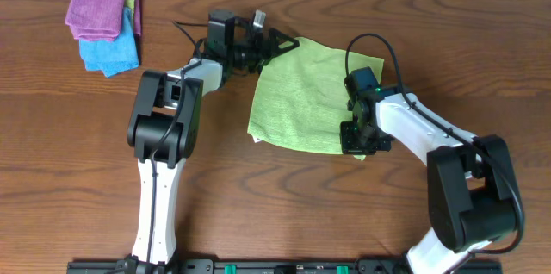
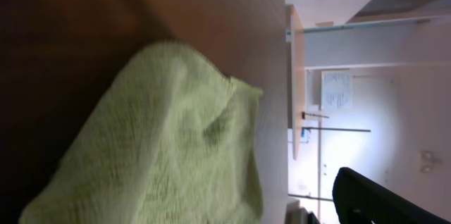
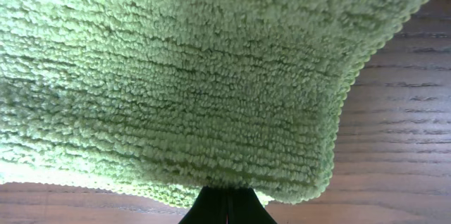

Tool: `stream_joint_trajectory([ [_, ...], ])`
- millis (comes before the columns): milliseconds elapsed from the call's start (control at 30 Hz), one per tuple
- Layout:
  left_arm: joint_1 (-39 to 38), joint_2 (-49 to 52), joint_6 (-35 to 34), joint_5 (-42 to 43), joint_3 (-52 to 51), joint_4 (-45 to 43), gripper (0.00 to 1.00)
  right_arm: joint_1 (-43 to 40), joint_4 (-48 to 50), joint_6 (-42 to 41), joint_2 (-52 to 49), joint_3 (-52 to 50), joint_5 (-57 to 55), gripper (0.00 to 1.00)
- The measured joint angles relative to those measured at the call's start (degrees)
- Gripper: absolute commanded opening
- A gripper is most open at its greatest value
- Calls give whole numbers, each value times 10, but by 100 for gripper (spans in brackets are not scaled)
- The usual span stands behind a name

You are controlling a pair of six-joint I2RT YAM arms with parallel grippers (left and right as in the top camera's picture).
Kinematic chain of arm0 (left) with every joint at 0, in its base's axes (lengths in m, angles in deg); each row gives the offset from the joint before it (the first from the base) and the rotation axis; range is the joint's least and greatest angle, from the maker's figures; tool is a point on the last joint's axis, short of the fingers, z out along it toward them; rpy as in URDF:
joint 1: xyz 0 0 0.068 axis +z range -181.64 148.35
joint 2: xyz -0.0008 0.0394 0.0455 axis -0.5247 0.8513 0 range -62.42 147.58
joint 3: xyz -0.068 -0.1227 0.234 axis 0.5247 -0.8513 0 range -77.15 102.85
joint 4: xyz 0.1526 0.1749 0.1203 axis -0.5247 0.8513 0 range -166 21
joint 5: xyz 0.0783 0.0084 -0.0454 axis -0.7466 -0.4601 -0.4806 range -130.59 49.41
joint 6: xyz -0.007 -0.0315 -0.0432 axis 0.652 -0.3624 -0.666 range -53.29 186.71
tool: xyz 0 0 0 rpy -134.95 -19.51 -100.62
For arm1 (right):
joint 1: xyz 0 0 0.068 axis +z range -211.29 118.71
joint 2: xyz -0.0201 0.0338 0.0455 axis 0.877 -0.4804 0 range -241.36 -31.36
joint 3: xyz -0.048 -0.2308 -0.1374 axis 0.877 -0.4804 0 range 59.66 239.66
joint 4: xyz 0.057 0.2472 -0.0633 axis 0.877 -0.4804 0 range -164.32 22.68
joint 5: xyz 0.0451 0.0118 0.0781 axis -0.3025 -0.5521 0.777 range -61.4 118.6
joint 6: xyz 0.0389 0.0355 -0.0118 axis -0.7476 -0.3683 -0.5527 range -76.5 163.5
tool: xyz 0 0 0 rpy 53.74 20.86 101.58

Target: Fold the cloth

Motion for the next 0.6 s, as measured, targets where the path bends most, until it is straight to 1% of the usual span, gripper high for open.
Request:
stream_joint_trajectory([
  [233, 0, 11, 2, -38, 26, 0, 95, 0, -24, 11, -1, 1, 3, 1],
  [300, 0, 13, 2, -48, 29, -12, 95, 0, -27, 13, -1, 1, 3, 2],
  [467, 3, 18, 0, -56, 31, -38, 95, 0, -27, 14, -1, 1, 4, 2],
  [600, 14, 21, 0, -63, 36, -40, 95, 0, -27, 14, -1, 1, 2, 1],
])
